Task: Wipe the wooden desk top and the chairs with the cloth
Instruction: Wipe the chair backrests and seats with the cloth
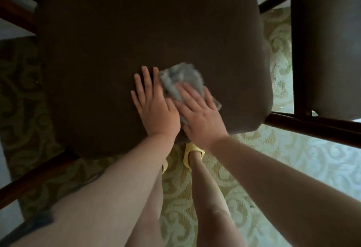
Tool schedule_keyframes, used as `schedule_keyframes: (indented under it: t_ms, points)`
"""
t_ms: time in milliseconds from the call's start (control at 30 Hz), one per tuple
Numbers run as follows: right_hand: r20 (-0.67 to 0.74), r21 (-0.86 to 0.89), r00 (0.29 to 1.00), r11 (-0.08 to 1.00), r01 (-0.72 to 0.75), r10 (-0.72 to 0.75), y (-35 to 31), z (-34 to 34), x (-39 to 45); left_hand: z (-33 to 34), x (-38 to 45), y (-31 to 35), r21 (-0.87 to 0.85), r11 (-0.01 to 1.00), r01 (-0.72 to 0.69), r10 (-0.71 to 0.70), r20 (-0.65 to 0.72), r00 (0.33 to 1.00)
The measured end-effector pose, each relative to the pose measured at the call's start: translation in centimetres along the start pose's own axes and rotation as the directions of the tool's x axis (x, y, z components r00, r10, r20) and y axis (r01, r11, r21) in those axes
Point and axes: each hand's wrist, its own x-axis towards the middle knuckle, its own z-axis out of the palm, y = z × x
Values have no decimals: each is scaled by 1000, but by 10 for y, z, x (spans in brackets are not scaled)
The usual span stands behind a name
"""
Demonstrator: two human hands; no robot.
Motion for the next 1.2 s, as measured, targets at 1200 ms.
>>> schedule_keyframes:
  t_ms: [1200]
  points:
    - [98,83,995,996,18,-26,-13,-50,217,-57,85,-33,103,983,150,-149,-17,989]
